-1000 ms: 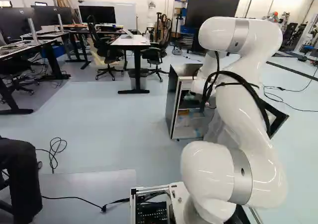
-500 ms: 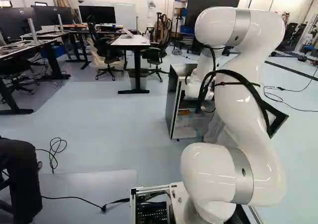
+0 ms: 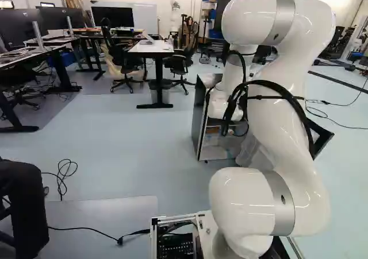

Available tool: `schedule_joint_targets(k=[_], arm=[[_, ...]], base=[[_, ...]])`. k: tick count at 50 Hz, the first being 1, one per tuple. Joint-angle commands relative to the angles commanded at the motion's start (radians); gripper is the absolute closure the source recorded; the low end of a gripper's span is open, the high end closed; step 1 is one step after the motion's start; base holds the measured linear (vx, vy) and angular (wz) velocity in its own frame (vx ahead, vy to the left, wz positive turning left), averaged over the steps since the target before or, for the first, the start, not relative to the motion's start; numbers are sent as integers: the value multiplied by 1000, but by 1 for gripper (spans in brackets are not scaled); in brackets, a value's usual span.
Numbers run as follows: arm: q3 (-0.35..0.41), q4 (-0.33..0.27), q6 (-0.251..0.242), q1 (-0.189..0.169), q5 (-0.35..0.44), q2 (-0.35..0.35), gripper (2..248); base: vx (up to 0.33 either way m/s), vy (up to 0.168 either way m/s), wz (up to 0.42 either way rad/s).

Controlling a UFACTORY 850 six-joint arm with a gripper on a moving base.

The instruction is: Open the fridge door

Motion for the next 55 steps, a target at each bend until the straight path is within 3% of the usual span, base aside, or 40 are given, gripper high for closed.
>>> schedule_joint_targets(k=[29,55], arm=[[14,-17,2,6,-5,13,3],[51,-103,13,17,-36,62,3]], base=[[0,0,0],[0,0,0]])
